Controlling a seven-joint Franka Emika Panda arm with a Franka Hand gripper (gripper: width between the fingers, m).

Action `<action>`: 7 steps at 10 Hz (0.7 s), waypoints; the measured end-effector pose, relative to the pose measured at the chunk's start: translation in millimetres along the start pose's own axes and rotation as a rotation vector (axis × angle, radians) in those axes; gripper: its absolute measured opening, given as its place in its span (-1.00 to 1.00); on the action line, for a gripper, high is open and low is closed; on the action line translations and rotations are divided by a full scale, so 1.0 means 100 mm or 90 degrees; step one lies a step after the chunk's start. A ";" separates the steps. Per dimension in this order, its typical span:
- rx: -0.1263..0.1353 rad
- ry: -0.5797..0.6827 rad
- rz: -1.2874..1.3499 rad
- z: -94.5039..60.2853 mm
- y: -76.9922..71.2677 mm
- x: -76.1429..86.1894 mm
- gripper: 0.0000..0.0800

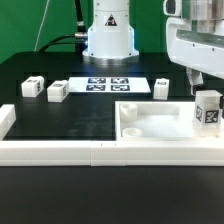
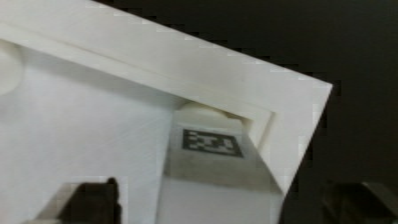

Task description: Assemble one leg

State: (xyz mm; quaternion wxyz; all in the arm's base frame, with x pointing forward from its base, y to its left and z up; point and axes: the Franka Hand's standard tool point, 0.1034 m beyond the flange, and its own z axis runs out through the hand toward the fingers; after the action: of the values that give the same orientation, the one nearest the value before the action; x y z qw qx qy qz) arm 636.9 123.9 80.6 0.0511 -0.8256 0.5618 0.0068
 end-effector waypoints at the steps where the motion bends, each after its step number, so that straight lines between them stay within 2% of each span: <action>1: -0.001 0.000 -0.043 -0.01 0.00 0.00 0.57; 4: -0.016 -0.011 -0.284 -0.03 -0.04 -0.06 0.62; 6: -0.017 -0.012 -0.432 -0.02 -0.05 -0.08 0.62; 7: -0.023 -0.018 -0.489 -0.02 -0.04 -0.08 0.62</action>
Offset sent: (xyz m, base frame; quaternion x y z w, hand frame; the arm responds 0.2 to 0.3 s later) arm 0.0070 0.0138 0.0041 -0.0425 -0.0038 -0.2675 0.9626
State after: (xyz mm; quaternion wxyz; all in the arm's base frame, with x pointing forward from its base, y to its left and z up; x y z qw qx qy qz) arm 637.9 132.7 83.3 0.0427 -0.9767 0.2104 0.0082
